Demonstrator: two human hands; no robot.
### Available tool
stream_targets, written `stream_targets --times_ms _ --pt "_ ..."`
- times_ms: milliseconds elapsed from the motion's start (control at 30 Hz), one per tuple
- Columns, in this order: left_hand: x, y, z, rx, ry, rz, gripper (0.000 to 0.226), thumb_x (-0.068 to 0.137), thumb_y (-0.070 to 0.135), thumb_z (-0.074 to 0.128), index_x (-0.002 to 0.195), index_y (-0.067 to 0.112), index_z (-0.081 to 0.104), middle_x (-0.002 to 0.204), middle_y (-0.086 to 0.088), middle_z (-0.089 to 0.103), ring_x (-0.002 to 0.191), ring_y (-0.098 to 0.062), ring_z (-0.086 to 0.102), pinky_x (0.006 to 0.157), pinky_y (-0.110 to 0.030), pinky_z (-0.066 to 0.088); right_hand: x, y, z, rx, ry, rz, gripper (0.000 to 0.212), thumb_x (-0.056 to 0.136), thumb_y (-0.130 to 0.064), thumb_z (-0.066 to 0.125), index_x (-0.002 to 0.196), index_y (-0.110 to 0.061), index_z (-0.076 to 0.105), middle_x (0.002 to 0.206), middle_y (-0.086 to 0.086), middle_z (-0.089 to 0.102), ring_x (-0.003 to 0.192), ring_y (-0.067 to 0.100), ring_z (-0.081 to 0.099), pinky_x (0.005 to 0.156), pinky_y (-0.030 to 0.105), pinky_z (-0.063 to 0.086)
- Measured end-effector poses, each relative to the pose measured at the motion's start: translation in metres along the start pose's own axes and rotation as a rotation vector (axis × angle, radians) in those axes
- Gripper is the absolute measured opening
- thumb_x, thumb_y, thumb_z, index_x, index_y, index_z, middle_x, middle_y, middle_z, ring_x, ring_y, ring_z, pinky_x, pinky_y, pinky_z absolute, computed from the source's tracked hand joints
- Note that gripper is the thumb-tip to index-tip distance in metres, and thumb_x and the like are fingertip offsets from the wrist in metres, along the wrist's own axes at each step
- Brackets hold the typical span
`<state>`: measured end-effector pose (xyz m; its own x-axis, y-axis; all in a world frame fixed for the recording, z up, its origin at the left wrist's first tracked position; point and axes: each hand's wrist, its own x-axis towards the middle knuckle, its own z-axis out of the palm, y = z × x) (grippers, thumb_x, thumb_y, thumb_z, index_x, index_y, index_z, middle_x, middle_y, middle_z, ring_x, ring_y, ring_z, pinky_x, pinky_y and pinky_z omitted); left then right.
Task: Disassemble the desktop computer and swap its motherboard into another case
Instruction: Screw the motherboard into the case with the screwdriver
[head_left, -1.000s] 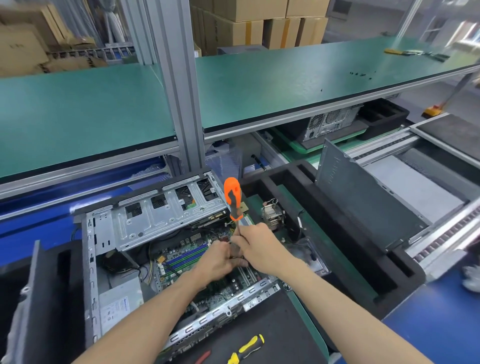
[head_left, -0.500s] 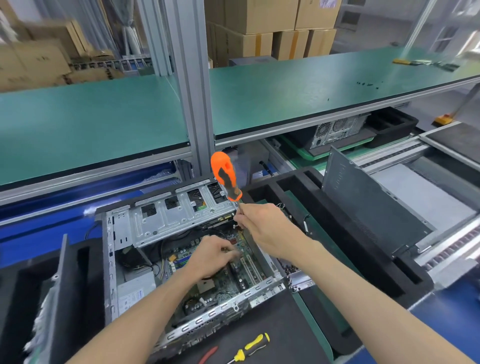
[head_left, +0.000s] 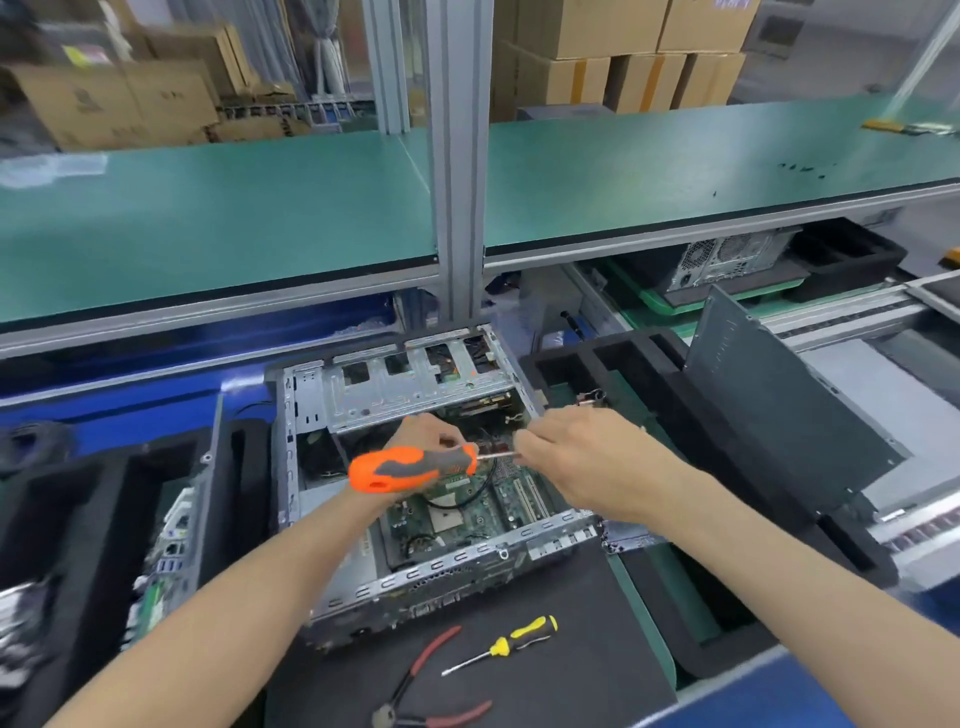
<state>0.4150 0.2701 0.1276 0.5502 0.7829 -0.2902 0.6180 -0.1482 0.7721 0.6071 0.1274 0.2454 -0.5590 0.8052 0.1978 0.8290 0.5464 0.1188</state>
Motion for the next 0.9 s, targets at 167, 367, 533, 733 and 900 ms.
stream_targets --times_ms 167,367,533,733,900 --pt "-0.012 0.001 0.004 0.117 0.099 0.195 0.032 0.089 0.036 0.070 0.062 0.018 0.072 0.042 0.009 0.046 0.042 -0.006 0.036 0.047 -0.012 0.031 -0.036 -0.029 0.036 -0.139 -0.089 -0.112 0.009 0.084 -0.015 0.063 0.077 -0.019 0.060 0.064 -0.005 0.055 0.056 0.016 0.051 0.051 0.028 0.044" --pt "-0.021 0.005 0.023 0.144 0.042 0.200 0.038 0.088 0.038 0.071 0.050 0.034 0.065 0.045 0.004 0.050 0.045 -0.012 0.038 0.047 -0.011 0.031 -0.063 -0.049 0.077 -0.148 -0.202 -0.223 0.018 0.092 -0.027 0.057 0.076 -0.025 0.065 0.063 -0.010 0.060 0.057 0.013 0.059 0.049 0.028 0.049" --pt "-0.030 0.007 0.036 0.156 0.019 0.136 0.031 0.089 0.039 0.070 0.062 0.026 0.073 0.044 0.002 0.050 0.043 -0.013 0.035 0.045 -0.010 0.031 -0.071 -0.067 0.116 -0.133 -0.426 -0.203 0.020 0.061 -0.034 0.082 0.066 -0.028 0.063 0.056 -0.010 0.058 0.051 0.008 0.057 0.041 0.023 0.041" --pt "-0.036 0.004 0.049 0.217 0.009 0.070 0.031 0.091 0.034 0.068 0.063 0.021 0.072 0.041 0.008 0.050 0.037 -0.008 0.032 0.050 -0.030 0.040 -0.062 -0.081 0.159 -0.124 -0.529 -0.155 0.007 0.079 -0.022 0.070 0.087 -0.022 0.069 0.078 -0.004 0.070 0.073 0.017 0.067 0.052 0.027 0.047" --pt "-0.036 0.004 0.056 0.236 0.035 0.047 0.032 0.091 0.034 0.068 0.061 0.022 0.071 0.048 0.001 0.059 0.040 -0.008 0.035 0.045 -0.012 0.035 -0.056 -0.079 0.178 -0.068 -0.576 -0.097 0.014 0.086 -0.011 0.062 0.099 -0.013 0.067 0.094 0.004 0.070 0.084 0.024 0.068 0.056 0.034 0.047"
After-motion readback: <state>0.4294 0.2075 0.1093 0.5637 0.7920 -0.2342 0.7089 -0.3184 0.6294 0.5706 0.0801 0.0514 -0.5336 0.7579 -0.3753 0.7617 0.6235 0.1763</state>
